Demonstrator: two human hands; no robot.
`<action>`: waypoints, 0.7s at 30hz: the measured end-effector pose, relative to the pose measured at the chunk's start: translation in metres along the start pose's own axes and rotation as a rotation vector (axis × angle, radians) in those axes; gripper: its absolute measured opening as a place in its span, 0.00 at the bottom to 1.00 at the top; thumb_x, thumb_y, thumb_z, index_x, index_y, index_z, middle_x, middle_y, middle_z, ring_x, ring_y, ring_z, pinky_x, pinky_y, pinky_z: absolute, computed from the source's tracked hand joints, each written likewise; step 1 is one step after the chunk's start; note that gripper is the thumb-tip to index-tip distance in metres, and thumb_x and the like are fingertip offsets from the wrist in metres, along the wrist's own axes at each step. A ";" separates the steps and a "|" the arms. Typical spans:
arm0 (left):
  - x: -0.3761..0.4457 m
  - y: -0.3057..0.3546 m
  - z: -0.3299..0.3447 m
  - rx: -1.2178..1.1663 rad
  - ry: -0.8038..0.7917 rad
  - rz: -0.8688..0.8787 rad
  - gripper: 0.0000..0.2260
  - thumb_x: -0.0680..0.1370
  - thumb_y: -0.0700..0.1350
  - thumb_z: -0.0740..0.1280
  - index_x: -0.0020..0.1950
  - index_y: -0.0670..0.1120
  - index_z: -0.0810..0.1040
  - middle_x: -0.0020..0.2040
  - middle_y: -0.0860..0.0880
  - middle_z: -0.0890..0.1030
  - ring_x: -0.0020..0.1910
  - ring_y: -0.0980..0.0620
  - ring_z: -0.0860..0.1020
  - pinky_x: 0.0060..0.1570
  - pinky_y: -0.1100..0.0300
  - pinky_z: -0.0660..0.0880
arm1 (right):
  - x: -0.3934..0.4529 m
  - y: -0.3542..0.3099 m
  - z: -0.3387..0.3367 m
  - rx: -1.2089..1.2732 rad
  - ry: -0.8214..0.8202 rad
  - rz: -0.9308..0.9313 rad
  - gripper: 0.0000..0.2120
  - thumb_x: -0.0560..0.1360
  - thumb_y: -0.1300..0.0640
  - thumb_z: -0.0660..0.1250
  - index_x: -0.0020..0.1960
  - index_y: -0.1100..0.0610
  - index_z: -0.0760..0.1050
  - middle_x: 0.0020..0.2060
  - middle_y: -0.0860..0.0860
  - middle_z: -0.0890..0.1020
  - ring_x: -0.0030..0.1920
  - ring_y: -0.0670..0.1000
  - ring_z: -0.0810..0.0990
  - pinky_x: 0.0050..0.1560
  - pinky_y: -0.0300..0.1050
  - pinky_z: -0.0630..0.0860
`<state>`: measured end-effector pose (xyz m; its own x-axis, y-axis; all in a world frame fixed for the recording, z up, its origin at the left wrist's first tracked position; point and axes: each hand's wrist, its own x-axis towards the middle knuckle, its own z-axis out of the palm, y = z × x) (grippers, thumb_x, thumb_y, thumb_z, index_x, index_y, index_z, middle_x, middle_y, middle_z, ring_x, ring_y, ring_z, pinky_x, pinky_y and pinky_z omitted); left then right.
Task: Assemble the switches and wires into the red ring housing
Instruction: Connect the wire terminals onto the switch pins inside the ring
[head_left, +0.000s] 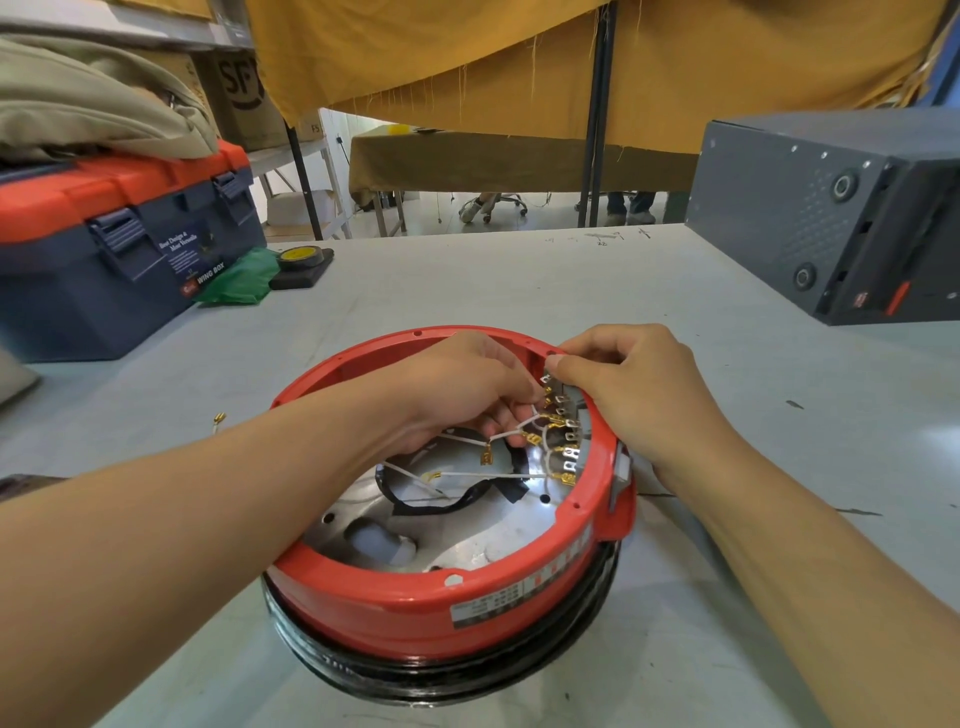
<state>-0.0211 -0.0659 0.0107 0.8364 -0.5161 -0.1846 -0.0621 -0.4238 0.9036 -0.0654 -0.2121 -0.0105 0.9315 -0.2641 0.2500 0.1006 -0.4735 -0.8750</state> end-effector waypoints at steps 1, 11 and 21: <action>0.000 0.000 0.000 -0.001 0.000 0.000 0.08 0.76 0.34 0.63 0.38 0.38 0.77 0.29 0.45 0.77 0.24 0.54 0.76 0.22 0.68 0.69 | 0.000 0.000 0.000 -0.004 -0.002 -0.001 0.05 0.73 0.54 0.70 0.44 0.54 0.83 0.37 0.47 0.83 0.38 0.44 0.80 0.34 0.31 0.72; -0.002 0.000 -0.006 0.060 -0.002 0.028 0.05 0.76 0.37 0.67 0.40 0.38 0.77 0.29 0.47 0.80 0.26 0.52 0.80 0.23 0.67 0.71 | 0.002 0.000 -0.003 -0.017 -0.087 0.014 0.05 0.73 0.53 0.69 0.46 0.53 0.81 0.39 0.47 0.82 0.39 0.44 0.80 0.35 0.34 0.73; -0.013 0.002 -0.012 0.202 -0.050 0.140 0.03 0.73 0.41 0.71 0.42 0.42 0.81 0.33 0.48 0.82 0.33 0.49 0.83 0.30 0.66 0.74 | 0.002 -0.001 -0.006 -0.127 -0.101 -0.056 0.06 0.74 0.53 0.68 0.48 0.52 0.81 0.40 0.46 0.82 0.40 0.42 0.79 0.38 0.31 0.73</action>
<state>-0.0260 -0.0511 0.0196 0.7841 -0.6146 -0.0866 -0.2874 -0.4832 0.8270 -0.0663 -0.2173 -0.0062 0.9566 -0.1518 0.2488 0.1145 -0.5893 -0.7998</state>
